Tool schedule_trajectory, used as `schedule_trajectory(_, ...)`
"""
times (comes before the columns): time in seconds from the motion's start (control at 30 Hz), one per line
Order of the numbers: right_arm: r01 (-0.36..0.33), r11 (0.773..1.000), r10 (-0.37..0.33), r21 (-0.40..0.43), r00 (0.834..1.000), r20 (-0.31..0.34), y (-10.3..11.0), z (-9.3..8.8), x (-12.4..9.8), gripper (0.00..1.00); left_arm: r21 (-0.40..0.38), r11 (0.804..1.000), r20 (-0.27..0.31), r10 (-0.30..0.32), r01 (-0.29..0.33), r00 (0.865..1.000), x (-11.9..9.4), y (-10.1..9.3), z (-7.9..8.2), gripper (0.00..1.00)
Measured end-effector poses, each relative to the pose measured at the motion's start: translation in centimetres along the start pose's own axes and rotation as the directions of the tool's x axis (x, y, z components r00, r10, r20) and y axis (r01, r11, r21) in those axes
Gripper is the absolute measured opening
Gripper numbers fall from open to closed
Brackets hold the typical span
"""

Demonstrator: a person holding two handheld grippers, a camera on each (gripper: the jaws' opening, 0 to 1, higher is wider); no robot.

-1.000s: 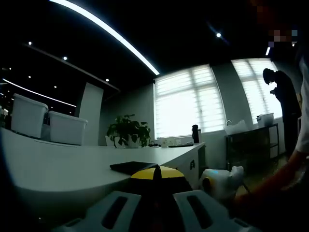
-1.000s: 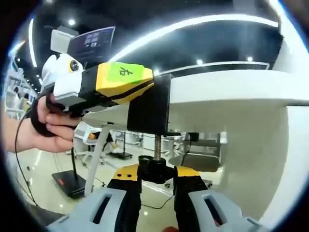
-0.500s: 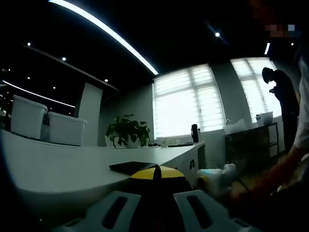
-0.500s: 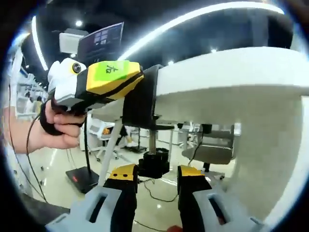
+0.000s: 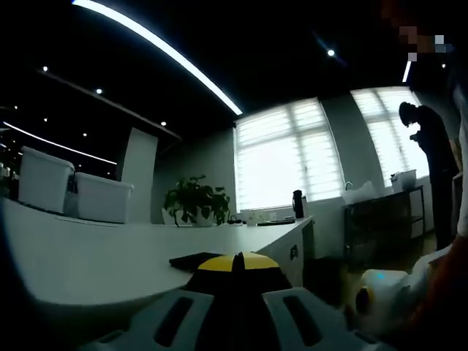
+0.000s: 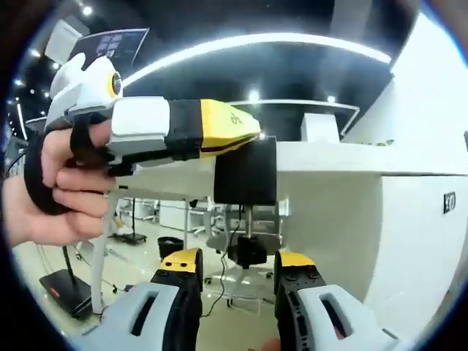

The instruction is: Clamp the fixed fixture on the desktop, loosen the retaining clip, secure it to the edge of the desk, and tighten the retaining clip.

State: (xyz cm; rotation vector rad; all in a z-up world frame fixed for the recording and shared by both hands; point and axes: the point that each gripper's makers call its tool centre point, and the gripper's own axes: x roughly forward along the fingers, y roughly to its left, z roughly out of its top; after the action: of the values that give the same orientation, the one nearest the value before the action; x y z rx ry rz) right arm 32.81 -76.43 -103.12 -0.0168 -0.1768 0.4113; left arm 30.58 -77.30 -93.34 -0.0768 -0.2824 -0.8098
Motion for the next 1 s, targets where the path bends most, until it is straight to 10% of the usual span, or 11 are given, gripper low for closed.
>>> schedule_trajectory(0.37, 0.046, 0.998, -0.045, 0.053, 0.999, -0.016, -1.4, -1.1, 2.1, 0.24, 0.018, 1.0, -0.007, -0.01, 0.01, 1.0, -0.3, -0.2, -0.4, 0.02)
schedule_trajectory(0.63, -0.184, 0.979, 0.184, -0.087, 0.983, -0.005, -0.6, -0.6, 2.6, 0.23, 0.022, 1.0, -0.036, -0.013, 0.013, 0.999, -0.4, -0.5, -1.1, 0.02)
schedule_trajectory(0.73, -0.343, 0.936, 0.344, -0.083, 0.939, -0.009, -0.1, -0.5, 2.3, 0.23, -0.002, 1.0, -0.034, -0.017, 0.017, 0.999, -0.2, -0.4, -1.1, 0.02)
schedule_trajectory(0.87, -0.555, 0.832, 0.554, -0.01, 0.832, -0.043, 0.3, -0.7, 2.8, 0.23, -0.076, 0.997, 0.001, -0.015, 0.015, 1.0, 0.0, -0.1, -0.4, 0.02)
schedule_trajectory(1.0, -0.649, 0.761, 0.646, -0.014, 0.759, -0.075, 0.5, -0.8, 2.7, 0.23, -0.089, 0.996, 0.023, -0.014, 0.016, 1.0, -0.1, 0.4, 0.0, 0.02)
